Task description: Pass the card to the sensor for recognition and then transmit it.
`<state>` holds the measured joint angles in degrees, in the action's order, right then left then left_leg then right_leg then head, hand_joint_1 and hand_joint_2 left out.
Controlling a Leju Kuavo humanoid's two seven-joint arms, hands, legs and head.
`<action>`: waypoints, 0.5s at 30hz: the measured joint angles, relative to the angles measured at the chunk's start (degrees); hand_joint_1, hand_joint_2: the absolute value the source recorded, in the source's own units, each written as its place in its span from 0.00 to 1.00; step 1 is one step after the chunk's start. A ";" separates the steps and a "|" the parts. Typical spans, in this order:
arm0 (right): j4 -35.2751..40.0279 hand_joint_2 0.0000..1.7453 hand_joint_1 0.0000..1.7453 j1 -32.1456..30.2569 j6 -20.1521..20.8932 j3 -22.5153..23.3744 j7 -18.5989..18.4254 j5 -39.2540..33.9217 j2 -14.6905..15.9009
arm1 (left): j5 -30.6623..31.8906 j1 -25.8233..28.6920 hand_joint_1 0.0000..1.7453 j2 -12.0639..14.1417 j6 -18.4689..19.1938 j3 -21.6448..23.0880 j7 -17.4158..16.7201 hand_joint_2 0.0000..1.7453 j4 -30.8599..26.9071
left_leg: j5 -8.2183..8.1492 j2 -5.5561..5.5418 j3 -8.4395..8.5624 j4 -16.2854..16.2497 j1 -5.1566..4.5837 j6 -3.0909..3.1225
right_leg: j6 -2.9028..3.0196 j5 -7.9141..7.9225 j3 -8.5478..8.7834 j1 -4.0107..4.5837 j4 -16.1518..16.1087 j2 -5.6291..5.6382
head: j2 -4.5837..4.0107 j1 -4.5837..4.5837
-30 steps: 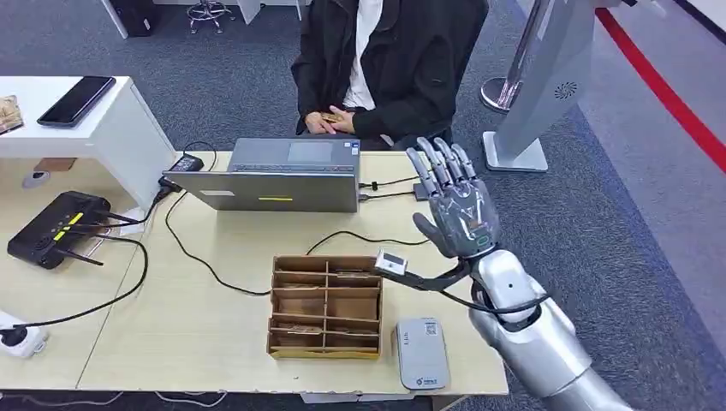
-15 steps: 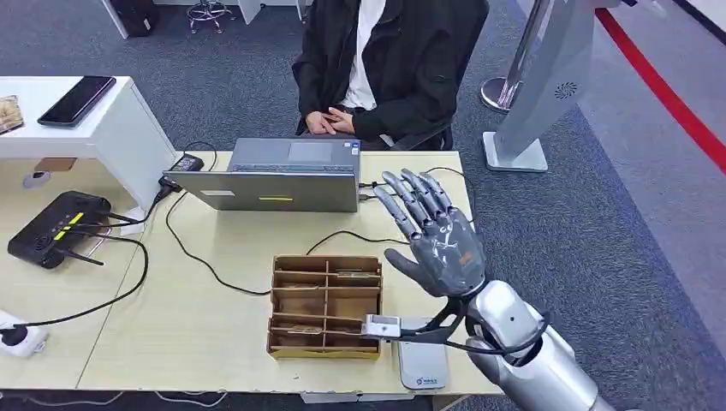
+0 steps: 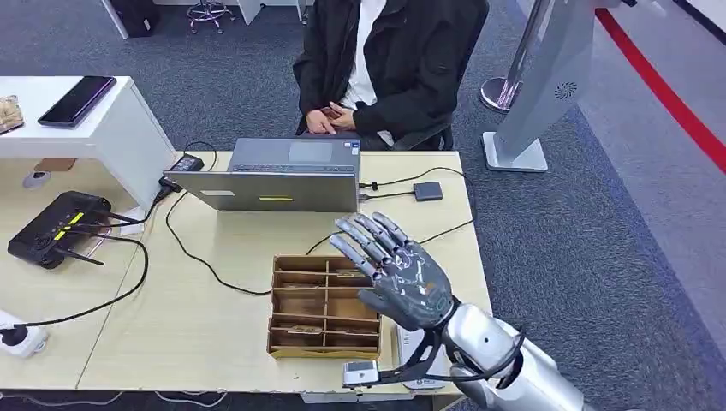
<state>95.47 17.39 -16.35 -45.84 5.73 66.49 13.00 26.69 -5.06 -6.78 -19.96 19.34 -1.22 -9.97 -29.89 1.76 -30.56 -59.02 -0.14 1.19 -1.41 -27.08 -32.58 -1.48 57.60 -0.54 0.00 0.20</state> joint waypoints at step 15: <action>-8.35 1.00 0.00 0.63 1.83 -4.06 -4.46 -0.90 -1.29 | 1.05 -0.02 0.00 -0.02 0.13 -0.79 -0.02 0.00 0.00 | 0.00 -0.01 0.00 0.00 0.01 0.00 | 0.00 0.00 0.00 0.00 0.00 -0.01 | 0.00 0.02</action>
<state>87.12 18.02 -14.51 -49.90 1.27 65.59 11.71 27.74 -5.09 -6.80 -19.82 18.56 -1.25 -9.97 -29.89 1.75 -30.57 -59.02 -0.13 1.19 -1.41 -27.08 -32.58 -1.48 57.60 -0.54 0.00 0.22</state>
